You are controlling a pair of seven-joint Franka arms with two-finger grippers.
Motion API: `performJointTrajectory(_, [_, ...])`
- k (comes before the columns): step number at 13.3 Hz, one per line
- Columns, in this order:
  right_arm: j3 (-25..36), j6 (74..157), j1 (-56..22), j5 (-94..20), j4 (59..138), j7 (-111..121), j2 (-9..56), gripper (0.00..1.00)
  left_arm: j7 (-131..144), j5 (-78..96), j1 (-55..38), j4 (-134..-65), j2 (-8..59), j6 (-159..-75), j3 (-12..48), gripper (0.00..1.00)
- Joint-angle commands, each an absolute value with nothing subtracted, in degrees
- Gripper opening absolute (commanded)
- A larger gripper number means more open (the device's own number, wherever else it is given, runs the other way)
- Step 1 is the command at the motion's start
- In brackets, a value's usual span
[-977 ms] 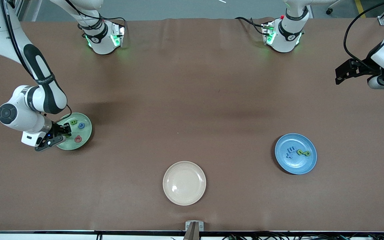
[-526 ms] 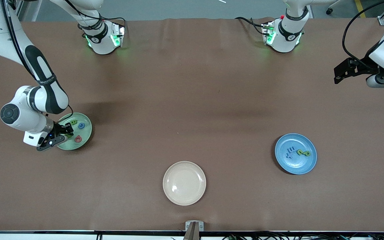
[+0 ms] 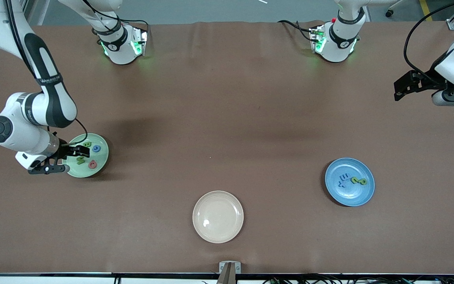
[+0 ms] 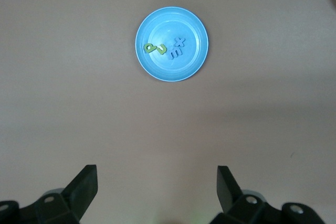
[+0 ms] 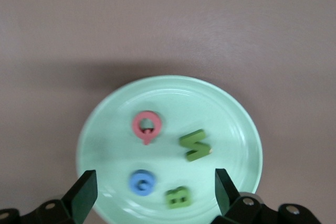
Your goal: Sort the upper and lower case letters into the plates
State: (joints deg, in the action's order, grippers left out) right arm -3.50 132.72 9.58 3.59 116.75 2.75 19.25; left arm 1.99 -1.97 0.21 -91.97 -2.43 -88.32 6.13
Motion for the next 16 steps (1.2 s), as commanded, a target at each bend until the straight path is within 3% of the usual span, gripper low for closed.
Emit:
performJointTrajectory(1, [-3.6,130.97,7.92,3.08,118.04,-3.25,14.95,1.0,0.97,-1.14,0.88,-92.46,-2.81,-89.21,6.5,1.0])
performJointTrajectory(5, [-4.04,109.38,3.35,3.08,106.2,-7.82,11.96,1.0,0.97,-1.05,0.88,-92.46,-3.08,-89.21,6.5,1.0])
performJointTrajectory(10, [-4.31,102.85,2.2,2.9,104.15,-7.73,0.19,1.0,0.97,-1.05,0.88,-92.55,-3.16,-89.21,6.5,1.0])
performJointTrajectory(14, [-4.13,90.39,2.37,2.46,91.18,-7.03,-0.27,1.0,0.97,-1.05,0.88,-92.55,-3.34,-89.12,6.5,1.0])
performJointTrajectory(16, [-4.04,87.29,2.55,2.37,88.34,-6.86,-0.26,1.0,0.97,-1.14,0.88,-92.72,-3.43,-89.12,6.5,1.0])
